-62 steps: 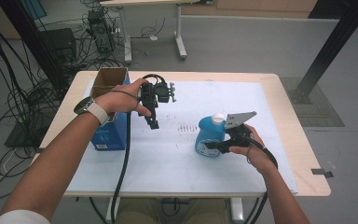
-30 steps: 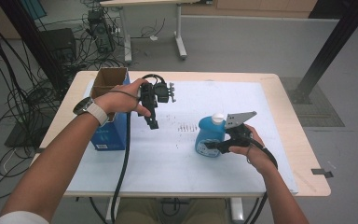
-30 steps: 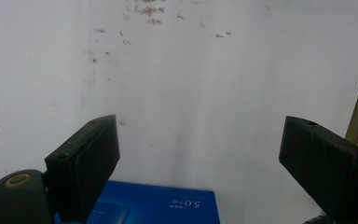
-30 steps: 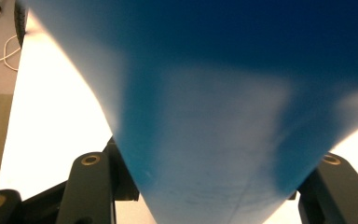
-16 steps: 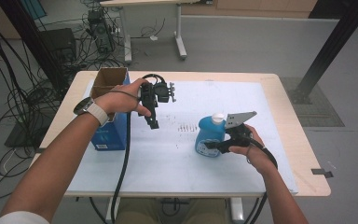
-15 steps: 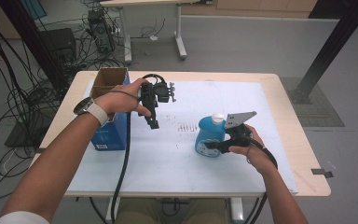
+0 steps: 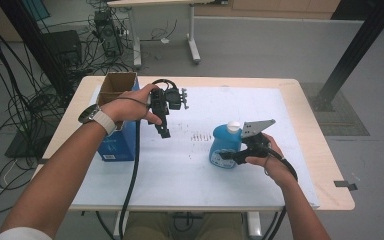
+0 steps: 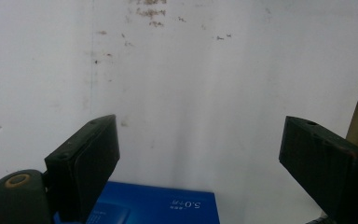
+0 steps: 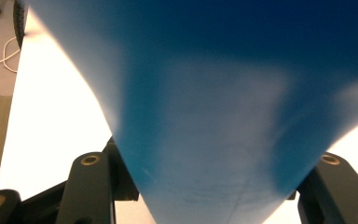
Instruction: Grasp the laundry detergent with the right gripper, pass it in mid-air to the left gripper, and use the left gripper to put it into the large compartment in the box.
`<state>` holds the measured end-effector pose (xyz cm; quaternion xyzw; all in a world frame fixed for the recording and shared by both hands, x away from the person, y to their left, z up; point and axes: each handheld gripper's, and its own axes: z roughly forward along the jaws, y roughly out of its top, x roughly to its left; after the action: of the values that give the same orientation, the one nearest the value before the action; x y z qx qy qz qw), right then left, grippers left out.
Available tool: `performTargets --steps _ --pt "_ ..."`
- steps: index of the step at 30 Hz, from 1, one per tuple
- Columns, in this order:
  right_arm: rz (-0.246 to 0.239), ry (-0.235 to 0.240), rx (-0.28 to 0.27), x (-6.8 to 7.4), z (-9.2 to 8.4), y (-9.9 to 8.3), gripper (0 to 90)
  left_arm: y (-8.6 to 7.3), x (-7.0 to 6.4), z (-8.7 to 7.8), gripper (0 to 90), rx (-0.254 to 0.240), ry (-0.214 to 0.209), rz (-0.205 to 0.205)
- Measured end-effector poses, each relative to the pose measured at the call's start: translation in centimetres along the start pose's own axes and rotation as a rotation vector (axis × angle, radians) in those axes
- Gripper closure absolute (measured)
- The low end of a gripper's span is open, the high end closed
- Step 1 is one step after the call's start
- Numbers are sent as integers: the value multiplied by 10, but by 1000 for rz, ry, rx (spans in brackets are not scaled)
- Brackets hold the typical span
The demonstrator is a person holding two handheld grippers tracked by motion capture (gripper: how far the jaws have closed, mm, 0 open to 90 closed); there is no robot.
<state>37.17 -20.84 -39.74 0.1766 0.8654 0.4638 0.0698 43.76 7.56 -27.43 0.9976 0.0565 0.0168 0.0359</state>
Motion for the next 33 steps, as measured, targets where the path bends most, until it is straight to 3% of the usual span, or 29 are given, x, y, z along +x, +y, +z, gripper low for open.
performTargets --steps 33 --pt "-15 -14 20 2 -1 6 430 -6 -5 -8 118 -9 7 -7"
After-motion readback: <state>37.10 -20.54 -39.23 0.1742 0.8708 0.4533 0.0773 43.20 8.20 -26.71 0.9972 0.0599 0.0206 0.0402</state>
